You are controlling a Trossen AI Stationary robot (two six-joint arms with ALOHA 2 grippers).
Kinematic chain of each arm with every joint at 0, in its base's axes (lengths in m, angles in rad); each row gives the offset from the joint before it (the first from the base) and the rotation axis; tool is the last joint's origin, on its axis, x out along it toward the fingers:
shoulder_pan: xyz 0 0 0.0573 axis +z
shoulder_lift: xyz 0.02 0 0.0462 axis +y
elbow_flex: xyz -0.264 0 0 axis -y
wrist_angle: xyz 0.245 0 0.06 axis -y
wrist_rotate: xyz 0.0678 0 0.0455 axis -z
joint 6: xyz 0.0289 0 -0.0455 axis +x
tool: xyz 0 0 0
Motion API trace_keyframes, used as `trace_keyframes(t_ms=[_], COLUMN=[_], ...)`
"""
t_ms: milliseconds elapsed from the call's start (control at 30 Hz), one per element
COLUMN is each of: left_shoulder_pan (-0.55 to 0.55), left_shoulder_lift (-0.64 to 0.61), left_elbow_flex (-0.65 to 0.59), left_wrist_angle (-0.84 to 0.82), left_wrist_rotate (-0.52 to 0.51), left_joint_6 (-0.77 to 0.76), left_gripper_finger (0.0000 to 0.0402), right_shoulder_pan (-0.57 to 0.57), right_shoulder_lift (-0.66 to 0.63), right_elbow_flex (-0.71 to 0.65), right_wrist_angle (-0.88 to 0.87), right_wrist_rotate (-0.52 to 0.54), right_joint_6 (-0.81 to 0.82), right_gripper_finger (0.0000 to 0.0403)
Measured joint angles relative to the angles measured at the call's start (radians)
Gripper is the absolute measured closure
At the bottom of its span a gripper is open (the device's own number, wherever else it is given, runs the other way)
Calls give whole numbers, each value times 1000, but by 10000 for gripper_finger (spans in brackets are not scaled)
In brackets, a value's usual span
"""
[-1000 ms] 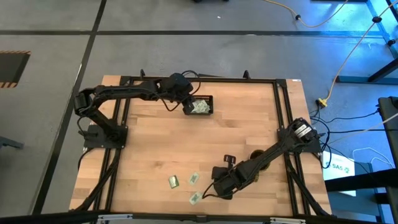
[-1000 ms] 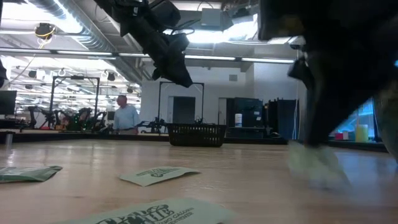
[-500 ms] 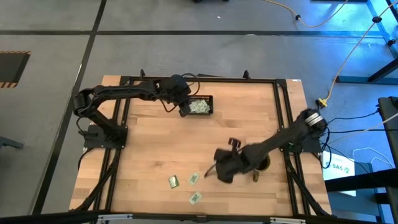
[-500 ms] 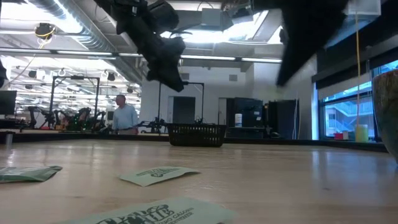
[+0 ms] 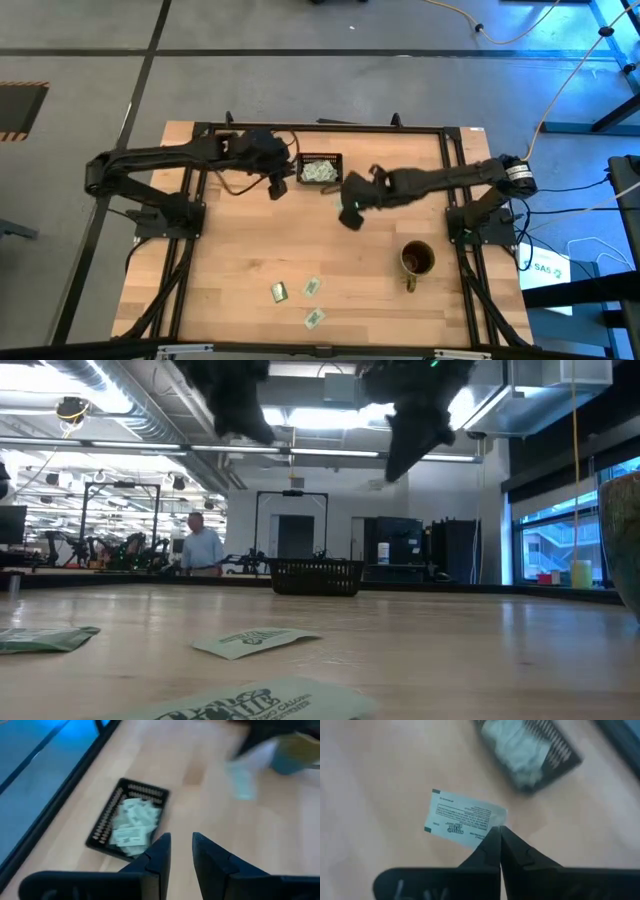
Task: Pick and place Stevia / Truvia into bins
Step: Put the white stevia packet into the black bin
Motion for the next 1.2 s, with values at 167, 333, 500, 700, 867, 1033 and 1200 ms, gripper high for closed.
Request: trace_keyframes(t_ms=[167, 333, 500, 700, 867, 1033, 1200], left_shoulder_pan=[-84, -171, -268, -372, -453, -522, -561], left_shoulder_lift=[-69, -82, -72, -65, -43, 13, 92], left_elbow_flex=[0, 0, 0, 0, 0, 0, 0], left_wrist_angle=[-83, -203, -226, -220, -222, -220, -219], left_wrist_rotate=[0, 0, 0, -24, -71, -121, -125], left_joint_6=[0, -49, -79, -79, -63, 7, 8], left_gripper_finger=[327, 327, 327, 327, 327, 327, 327], right_shoulder_pan=[-130, -240, -290, -317, -336, -339, -339], right_shoulder_lift=[13, 42, 107, 185, 243, 279, 283], right_elbow_flex=[1, 1, 1, 1, 1, 0, 0], right_wrist_angle=[139, 259, 353, 380, 384, 395, 412], right_wrist_rotate=[-3, -50, -100, -111, -110, -112, -111], right_joint_6=[-154, -246, -328, -355, -378, -405, -457], right_gripper_finger=[403, 403, 403, 403, 403, 403, 401])
